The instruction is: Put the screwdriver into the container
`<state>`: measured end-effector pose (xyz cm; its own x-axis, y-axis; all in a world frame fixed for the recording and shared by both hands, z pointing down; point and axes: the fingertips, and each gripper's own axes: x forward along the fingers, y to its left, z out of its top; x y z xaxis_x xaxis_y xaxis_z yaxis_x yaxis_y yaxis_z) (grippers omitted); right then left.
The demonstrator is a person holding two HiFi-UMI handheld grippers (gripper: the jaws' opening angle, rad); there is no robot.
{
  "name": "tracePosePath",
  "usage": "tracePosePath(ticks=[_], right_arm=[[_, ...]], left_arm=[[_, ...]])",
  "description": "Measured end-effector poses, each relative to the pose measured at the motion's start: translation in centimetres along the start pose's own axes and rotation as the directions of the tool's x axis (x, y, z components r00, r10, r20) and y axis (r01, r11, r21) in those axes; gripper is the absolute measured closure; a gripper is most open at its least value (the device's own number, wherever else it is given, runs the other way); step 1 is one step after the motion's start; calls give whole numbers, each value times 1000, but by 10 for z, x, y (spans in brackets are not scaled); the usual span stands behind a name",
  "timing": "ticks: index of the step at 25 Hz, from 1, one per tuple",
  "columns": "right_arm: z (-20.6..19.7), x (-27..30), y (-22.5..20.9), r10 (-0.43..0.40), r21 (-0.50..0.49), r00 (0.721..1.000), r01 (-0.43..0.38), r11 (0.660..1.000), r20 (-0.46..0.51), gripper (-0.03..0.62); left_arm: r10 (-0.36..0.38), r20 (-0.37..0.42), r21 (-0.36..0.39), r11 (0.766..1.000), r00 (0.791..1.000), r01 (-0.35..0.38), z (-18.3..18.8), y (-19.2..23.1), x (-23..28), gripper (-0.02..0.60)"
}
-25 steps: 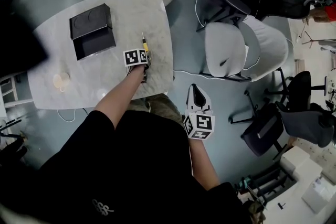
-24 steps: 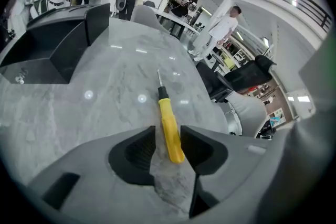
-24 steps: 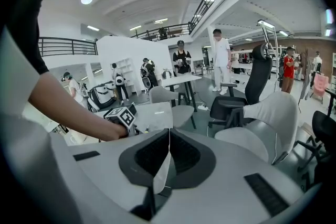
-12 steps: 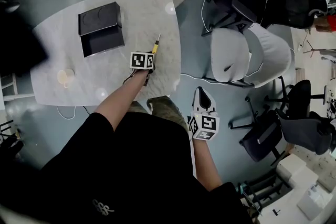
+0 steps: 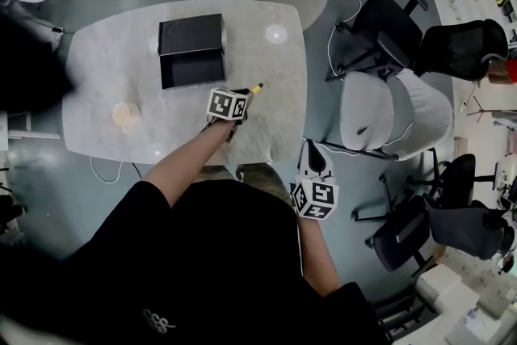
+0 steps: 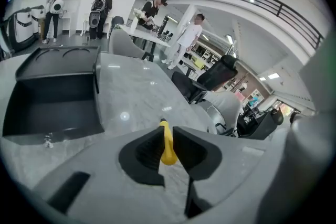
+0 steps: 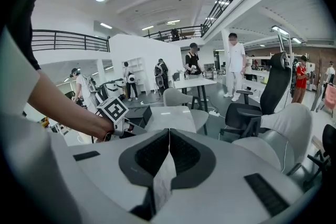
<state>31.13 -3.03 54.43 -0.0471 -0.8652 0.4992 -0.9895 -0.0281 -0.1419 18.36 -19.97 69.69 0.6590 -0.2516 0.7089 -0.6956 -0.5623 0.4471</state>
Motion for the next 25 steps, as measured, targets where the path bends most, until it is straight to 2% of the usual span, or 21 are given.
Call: tracePosePath(ticks=[1, 4, 7, 13, 25], right_arm=[[2, 3, 10, 5, -2, 1000, -5, 1000, 2, 582], [6, 10, 37, 20, -14, 1000, -20, 1000, 7, 582], [7, 13, 60, 30, -28, 1000, -29, 999, 5, 582], [9, 19, 96, 33, -42, 999, -33, 999, 4, 582], [31, 34, 153, 32, -90, 999, -30, 995, 22, 582]], left_arm=[[-12, 13, 2, 1000, 1000, 12, 3, 3, -7, 541], [-69, 38, 31, 997, 997, 67, 9, 9, -28, 545], [-91, 38, 59, 994, 995, 89, 5, 18, -43, 545], [-118, 68, 27, 993, 991, 116, 1, 42, -70, 548], [-170, 161, 38, 985, 972, 166, 33, 70, -133, 548]])
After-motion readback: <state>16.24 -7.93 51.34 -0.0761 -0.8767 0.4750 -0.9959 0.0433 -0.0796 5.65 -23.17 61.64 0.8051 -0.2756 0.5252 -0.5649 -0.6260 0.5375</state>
